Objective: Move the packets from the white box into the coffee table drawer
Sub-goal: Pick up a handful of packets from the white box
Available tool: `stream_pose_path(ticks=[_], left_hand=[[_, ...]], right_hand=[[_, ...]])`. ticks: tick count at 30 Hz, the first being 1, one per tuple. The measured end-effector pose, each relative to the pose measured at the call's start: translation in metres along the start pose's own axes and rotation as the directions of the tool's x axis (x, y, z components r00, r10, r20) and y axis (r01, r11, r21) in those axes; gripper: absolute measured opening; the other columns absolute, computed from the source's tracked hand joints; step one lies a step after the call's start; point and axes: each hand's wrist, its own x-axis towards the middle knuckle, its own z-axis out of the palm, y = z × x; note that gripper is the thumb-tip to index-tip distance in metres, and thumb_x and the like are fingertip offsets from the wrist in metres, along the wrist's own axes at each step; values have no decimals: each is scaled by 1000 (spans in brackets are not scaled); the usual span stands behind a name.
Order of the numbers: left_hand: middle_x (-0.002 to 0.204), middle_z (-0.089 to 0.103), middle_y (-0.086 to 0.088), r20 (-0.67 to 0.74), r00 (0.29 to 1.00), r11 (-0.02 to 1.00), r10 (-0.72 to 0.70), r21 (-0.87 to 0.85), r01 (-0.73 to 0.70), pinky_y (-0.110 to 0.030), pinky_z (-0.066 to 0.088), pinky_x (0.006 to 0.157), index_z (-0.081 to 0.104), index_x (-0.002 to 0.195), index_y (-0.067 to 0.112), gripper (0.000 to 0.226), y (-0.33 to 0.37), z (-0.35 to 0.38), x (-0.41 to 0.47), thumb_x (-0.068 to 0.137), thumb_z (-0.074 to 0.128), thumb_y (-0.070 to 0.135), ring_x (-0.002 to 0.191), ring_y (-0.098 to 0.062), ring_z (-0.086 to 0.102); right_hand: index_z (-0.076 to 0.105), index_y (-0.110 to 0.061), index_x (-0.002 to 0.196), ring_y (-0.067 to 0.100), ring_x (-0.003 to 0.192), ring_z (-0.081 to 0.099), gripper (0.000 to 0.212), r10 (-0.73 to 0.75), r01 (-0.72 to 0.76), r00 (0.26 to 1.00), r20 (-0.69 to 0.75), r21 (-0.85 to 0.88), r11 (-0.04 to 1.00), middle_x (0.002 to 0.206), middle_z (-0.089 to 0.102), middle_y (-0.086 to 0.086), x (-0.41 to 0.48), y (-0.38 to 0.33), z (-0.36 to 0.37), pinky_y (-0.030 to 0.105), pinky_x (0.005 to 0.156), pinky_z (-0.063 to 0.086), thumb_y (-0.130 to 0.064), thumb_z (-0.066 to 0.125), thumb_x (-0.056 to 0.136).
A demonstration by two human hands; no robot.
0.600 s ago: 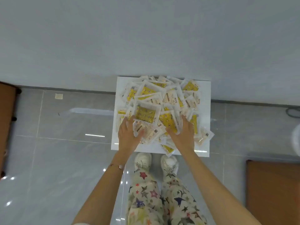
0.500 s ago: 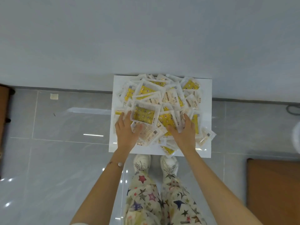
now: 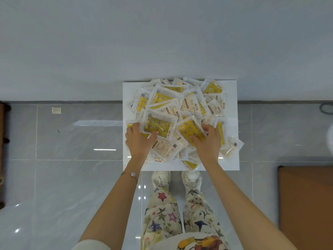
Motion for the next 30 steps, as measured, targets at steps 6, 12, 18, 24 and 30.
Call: stream_pose_path(ticks=[6,12,18,24,30], left_hand=[[118,56,-3,11,1000,995,13,-98,-11,-52,40,98,53,118,17,55,-5,-4,6,76,75,42,113,-26,52],[102,63,7,43,999,970,31,-244,-19,-54,44,94,48,105,28,37,-6,-10,2,78,74,33,99,-21,60],[96,58,5,14,1000,900,1,-437,5,-15,47,70,45,104,19,32,7,-22,-1,85,69,11,85,-8,57],[93,54,9,-97,995,806,-35,-592,-29,-12,47,70,43,104,16,30,12,-42,8,86,65,5,86,-5,56],[107,57,-3,-87,996,694,-15,-718,-53,-17,53,74,43,109,15,32,13,-60,11,87,61,0,95,-11,60]], right_hand=[[54,-18,106,21,99,55,39,27,-27,1000,1,147,989,104,57,-3,6,-5,-4,35,80,49,-19,77,75],[45,-16,104,19,83,56,38,94,-100,995,38,227,969,94,54,-3,11,-5,-15,18,58,40,-18,75,80],[58,-12,102,11,69,52,27,72,-101,987,144,211,972,82,56,-5,16,-10,-20,19,56,38,-19,73,81],[59,-12,81,11,59,51,14,62,-106,981,182,245,964,67,55,-3,19,-13,-22,19,52,37,-13,73,80],[60,-10,94,13,67,53,21,90,-118,988,125,230,966,79,58,0,11,-8,-23,23,56,41,-22,72,82]])
